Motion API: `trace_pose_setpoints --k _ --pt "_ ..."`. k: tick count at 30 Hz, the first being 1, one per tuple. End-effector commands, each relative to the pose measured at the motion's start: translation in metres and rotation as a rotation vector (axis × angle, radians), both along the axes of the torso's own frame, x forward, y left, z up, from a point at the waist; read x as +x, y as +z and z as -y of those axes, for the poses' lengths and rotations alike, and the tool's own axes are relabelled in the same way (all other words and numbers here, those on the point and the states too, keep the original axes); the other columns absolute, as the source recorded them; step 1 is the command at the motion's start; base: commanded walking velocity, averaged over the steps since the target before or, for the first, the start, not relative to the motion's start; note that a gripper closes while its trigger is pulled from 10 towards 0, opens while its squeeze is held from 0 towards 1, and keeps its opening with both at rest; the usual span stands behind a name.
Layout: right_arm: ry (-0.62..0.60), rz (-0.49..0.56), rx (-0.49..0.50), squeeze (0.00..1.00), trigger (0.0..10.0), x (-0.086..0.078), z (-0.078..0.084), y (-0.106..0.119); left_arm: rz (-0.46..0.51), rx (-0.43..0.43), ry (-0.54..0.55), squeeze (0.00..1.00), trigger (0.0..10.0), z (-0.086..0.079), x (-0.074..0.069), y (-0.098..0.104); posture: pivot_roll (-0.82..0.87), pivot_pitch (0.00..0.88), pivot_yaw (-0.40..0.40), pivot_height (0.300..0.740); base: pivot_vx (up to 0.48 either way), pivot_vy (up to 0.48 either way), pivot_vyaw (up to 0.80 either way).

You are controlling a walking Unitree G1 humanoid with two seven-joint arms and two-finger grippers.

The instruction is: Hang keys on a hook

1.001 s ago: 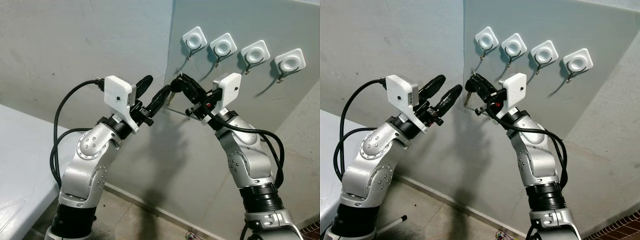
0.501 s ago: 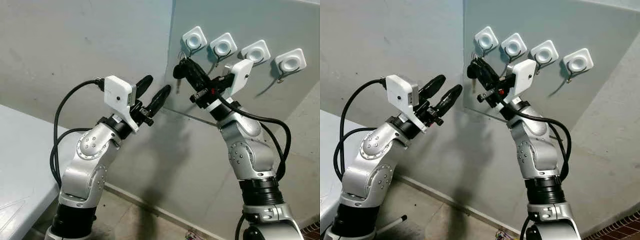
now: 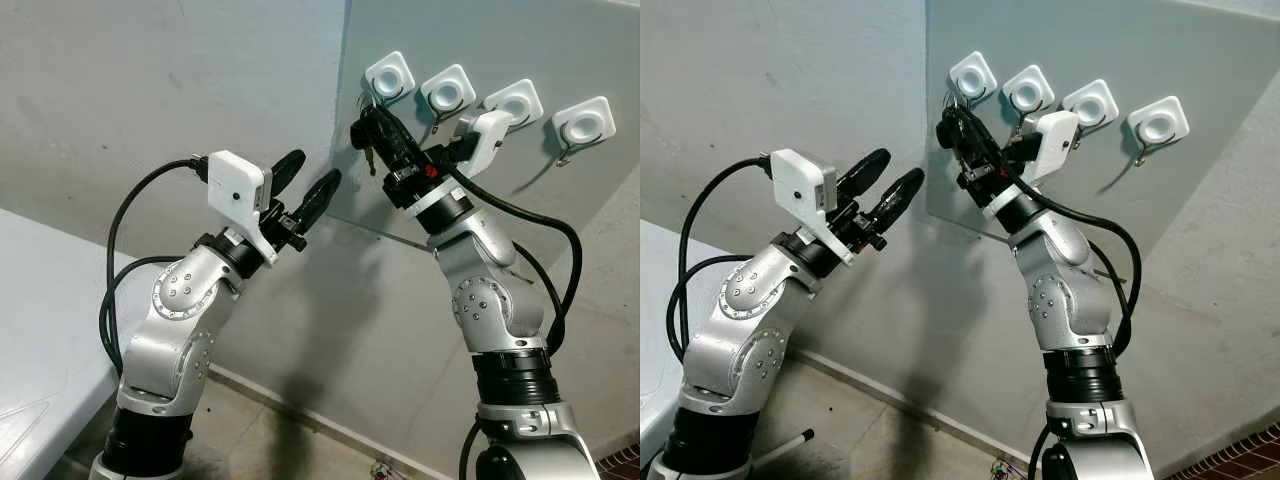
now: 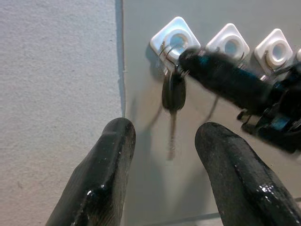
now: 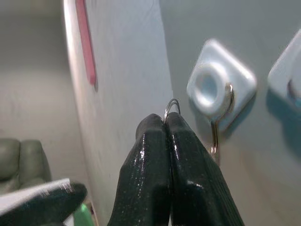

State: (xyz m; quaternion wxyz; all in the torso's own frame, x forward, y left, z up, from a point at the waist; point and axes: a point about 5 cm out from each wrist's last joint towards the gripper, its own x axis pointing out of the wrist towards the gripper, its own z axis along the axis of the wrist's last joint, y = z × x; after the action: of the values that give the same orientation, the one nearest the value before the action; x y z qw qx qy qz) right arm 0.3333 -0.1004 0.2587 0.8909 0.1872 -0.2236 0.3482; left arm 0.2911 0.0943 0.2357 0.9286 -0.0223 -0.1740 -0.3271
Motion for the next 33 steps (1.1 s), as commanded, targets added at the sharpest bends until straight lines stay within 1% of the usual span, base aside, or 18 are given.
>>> trace_pose_setpoints --k 1,4,8,13,15,21,22,28,29,33 --pt "-0.016 0.001 0.036 0.00 10.0 -0.003 0.006 0.004 0.022 -0.006 -0.016 0.00 10.0 0.002 -0.003 0.006 -0.06 0.000 -0.062 0.740 0.000 0.000 0.00" --pt "-0.025 -0.049 0.103 0.00 10.0 -0.005 0.011 -0.002 0.023 -0.008 -0.015 0.00 10.0 0.002 -0.003 0.007 -0.07 0.000 -0.060 0.740 0.000 0.000 0.00" --pt "-0.032 -0.089 0.126 0.00 10.0 -0.007 0.012 -0.010 0.021 -0.011 -0.017 0.00 10.0 0.002 -0.003 0.008 -0.07 0.000 -0.055 0.740 0.000 0.000 0.00" --pt "-0.036 -0.124 0.123 0.00 10.0 -0.009 0.011 -0.017 0.022 -0.011 -0.021 0.00 10.0 0.002 -0.003 0.008 -0.08 0.000 -0.050 0.740 0.000 0.000 0.00" --pt "-0.036 -0.156 0.126 0.00 10.0 -0.010 0.011 -0.022 0.023 -0.011 -0.022 0.00 10.0 0.002 -0.003 0.009 -0.08 0.000 -0.050 0.740 0.000 0.000 0.00" --pt "-0.022 -0.168 0.118 0.00 10.0 -0.013 0.008 -0.027 0.024 -0.010 -0.014 0.00 10.0 0.001 -0.002 0.010 -0.07 0.002 -0.048 0.740 0.000 0.000 0.00" --pt "-0.023 -0.168 0.108 1.00 10.0 -0.013 0.007 -0.029 0.023 -0.012 -0.011 0.00 10.0 0.000 -0.002 0.010 -0.07 0.002 -0.049 0.740 0.000 0.000 0.00" --pt "-0.098 -0.120 0.010 1.00 10.0 -0.016 0.006 -0.036 0.018 -0.023 0.010 0.00 10.0 -0.002 -0.001 0.009 -0.07 0.003 -0.052 0.740 0.000 0.000 0.00" --pt "-0.128 -0.108 -0.021 1.00 10.0 -0.016 0.006 -0.038 0.014 -0.026 0.017 0.00 10.0 -0.003 -0.001 0.009 -0.07 0.001 -0.056 0.740 0.000 0.000 0.00" --pt "-0.160 -0.104 -0.055 1.00 10.0 -0.017 0.008 -0.044 0.012 -0.030 0.023 0.00 10.0 -0.003 -0.001 0.008 -0.07 0.001 -0.056 0.740 0.000 0.000 0.00"
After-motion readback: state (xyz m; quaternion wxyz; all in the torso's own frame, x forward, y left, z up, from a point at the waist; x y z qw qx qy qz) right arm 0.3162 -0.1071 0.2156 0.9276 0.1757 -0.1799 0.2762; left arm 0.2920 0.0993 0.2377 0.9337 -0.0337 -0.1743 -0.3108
